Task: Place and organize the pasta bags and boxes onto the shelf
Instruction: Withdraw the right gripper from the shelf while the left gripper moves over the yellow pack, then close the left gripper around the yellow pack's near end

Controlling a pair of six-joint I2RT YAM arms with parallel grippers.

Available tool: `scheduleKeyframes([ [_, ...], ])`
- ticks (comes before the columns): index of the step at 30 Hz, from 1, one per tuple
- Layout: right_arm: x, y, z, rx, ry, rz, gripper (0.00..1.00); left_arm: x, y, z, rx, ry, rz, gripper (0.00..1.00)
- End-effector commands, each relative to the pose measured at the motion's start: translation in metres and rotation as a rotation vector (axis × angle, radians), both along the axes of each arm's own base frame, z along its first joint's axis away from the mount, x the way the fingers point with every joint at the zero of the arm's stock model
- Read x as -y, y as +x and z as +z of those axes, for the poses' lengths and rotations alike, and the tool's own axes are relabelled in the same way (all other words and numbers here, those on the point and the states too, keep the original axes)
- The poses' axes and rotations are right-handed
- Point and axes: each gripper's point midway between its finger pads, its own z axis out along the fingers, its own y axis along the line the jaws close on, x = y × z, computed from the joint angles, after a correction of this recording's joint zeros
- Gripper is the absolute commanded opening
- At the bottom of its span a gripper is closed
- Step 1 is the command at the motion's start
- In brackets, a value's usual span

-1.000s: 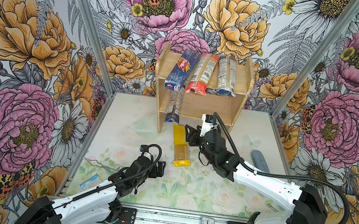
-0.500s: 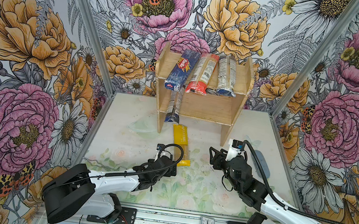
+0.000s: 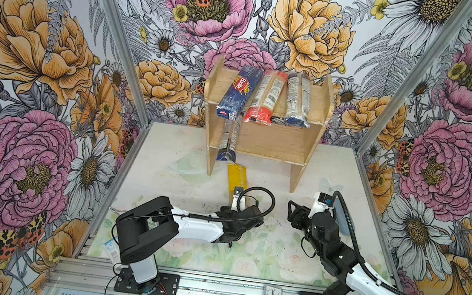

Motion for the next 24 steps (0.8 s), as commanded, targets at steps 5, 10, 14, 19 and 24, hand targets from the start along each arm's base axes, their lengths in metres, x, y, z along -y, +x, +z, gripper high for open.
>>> scheduleKeyframes([
  [5,0.003,-0.006,-0.014,-0.048,0.048,0.016,0.66,-0.017,0.002,-0.011,-0.017,0.081,0.117,0.99],
  [10,0.002,-0.009,-0.016,-0.055,0.059,0.035,0.66,-0.015,0.004,-0.02,-0.04,0.092,0.128,0.99],
  [14,0.005,-0.011,-0.019,-0.054,0.067,0.025,0.66,-0.016,0.003,-0.038,-0.061,0.135,0.131,0.99],
  [19,0.009,-0.012,-0.021,-0.053,0.079,0.0,0.66,-0.027,0.0,-0.044,-0.062,0.164,0.156,0.99],
  [24,0.011,-0.01,-0.023,-0.057,0.072,-0.016,0.66,-0.033,-0.003,-0.049,-0.075,0.191,0.159,0.99],
])
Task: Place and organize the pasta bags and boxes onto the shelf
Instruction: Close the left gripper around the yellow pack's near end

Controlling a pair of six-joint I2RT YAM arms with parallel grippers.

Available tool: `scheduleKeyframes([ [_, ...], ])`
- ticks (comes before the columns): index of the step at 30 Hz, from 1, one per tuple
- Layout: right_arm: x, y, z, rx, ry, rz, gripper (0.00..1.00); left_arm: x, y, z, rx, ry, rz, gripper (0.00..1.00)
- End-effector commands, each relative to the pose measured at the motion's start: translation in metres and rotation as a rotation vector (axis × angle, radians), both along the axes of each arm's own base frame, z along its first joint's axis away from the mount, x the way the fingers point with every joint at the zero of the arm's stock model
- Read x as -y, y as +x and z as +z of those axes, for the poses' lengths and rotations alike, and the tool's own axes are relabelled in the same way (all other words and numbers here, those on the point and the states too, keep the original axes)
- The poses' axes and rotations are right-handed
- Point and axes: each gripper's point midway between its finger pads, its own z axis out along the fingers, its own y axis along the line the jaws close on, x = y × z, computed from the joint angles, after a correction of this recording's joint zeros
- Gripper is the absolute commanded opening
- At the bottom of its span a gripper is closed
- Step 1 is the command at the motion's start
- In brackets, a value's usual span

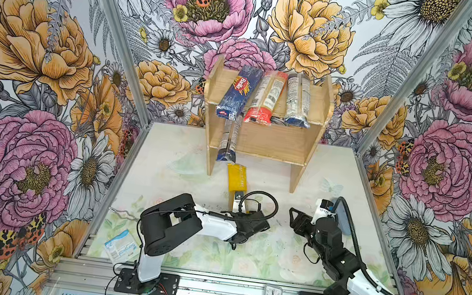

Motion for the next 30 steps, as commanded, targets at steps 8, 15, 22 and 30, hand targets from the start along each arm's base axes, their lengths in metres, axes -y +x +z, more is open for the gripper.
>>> scheduleKeyframes([
  [8,0.006,0.005,-0.002,-0.013,-0.007,-0.043,0.66,-0.031,-0.009,-0.013,-0.029,0.139,0.036,0.99],
  [15,0.007,0.005,-0.003,-0.018,0.004,-0.052,0.66,-0.045,-0.015,-0.023,-0.045,0.212,0.045,0.99],
  [22,0.007,0.006,-0.003,-0.02,0.003,-0.06,0.65,-0.057,-0.02,-0.033,-0.06,0.293,0.038,0.99],
  [30,0.007,0.007,-0.003,-0.025,-0.004,-0.061,0.66,-0.056,-0.021,-0.039,-0.066,0.315,0.012,0.99],
])
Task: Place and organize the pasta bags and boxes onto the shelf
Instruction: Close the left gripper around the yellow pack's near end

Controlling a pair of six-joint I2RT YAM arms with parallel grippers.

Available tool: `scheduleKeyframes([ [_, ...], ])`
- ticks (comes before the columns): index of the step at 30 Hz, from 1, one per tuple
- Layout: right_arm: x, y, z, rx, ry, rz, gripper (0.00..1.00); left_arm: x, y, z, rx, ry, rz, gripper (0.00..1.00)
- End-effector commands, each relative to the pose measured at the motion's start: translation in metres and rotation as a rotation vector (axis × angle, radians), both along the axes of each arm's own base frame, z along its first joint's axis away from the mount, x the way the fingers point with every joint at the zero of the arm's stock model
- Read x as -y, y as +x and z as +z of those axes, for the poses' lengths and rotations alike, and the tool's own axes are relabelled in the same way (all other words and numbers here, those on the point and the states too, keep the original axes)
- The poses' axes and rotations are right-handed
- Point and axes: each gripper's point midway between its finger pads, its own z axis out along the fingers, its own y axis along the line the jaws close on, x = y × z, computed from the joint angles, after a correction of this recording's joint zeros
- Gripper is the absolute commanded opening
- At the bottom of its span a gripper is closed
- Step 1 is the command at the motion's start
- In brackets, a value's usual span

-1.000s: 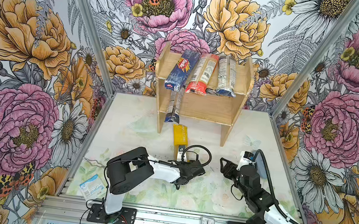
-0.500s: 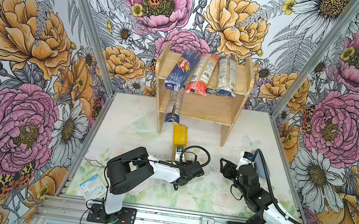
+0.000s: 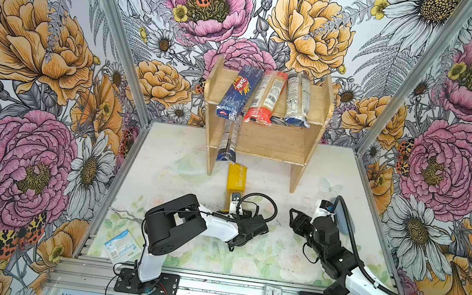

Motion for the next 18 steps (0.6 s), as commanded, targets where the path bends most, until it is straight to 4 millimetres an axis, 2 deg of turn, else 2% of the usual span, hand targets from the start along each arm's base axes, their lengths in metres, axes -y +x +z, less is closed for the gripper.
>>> scheduleKeyframes([
  [1,0.003,0.0055,0.0085,0.016,0.005,-0.026,0.65,-0.0284,-0.0226,-0.038,-0.148,0.167,-0.044,0.99],
  [6,0.0035,0.0066,0.0083,0.013,0.0,-0.03,0.66,-0.026,-0.024,-0.0405,-0.142,0.137,-0.057,0.94],
  [15,0.0032,0.0066,0.0078,0.011,0.002,-0.031,0.65,-0.0237,-0.0253,-0.0409,-0.125,0.122,-0.079,0.76],
  [18,0.0025,0.0068,0.0093,0.013,0.007,-0.029,0.65,-0.0227,-0.026,-0.0376,-0.1,0.132,-0.081,0.63],
])
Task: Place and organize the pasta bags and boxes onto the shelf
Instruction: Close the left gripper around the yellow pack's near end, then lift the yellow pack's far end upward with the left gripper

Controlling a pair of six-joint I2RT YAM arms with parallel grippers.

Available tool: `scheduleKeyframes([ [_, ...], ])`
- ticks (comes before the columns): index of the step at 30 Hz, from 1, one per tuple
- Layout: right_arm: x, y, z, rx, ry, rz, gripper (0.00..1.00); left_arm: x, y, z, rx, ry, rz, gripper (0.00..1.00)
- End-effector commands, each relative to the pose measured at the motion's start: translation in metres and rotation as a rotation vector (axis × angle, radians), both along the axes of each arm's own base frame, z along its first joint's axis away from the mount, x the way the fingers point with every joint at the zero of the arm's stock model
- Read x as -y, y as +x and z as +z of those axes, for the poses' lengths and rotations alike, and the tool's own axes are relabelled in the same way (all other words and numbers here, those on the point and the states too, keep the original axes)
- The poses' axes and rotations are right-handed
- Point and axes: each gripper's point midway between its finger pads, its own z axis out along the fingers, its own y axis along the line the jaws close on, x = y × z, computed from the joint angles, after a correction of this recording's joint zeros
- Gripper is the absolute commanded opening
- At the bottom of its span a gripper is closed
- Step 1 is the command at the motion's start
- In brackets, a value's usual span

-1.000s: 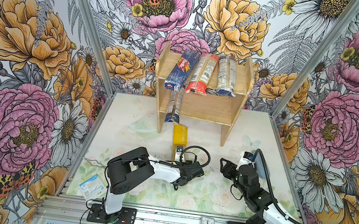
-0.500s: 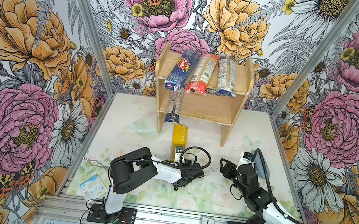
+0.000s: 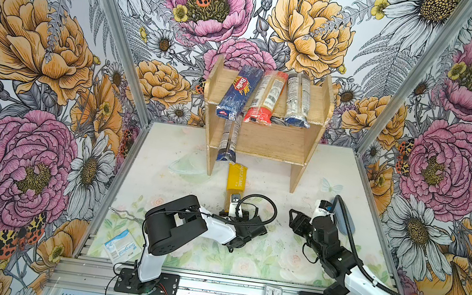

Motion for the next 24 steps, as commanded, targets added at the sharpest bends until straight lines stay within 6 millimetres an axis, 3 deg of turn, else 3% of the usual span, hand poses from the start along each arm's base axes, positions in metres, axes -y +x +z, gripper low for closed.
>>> scheduleKeyframes([
  [1,0.002,0.006,0.013,0.026,0.015,-0.028,0.65,-0.026,-0.027,-0.034,-0.138,0.159,-0.048,0.59],
  [9,0.002,0.006,0.013,0.025,0.018,-0.025,0.65,-0.025,-0.029,-0.026,-0.102,0.164,-0.052,0.45],
  [18,0.002,0.006,0.012,0.024,0.017,-0.024,0.65,-0.015,-0.034,0.004,0.018,0.202,-0.098,0.28],
  [20,0.002,0.006,0.012,0.022,0.017,-0.025,0.65,-0.011,-0.036,0.007,0.026,0.219,-0.112,0.19],
  [24,0.001,0.006,0.012,0.022,0.02,-0.02,0.65,-0.008,-0.037,0.007,0.027,0.212,-0.117,0.15],
])
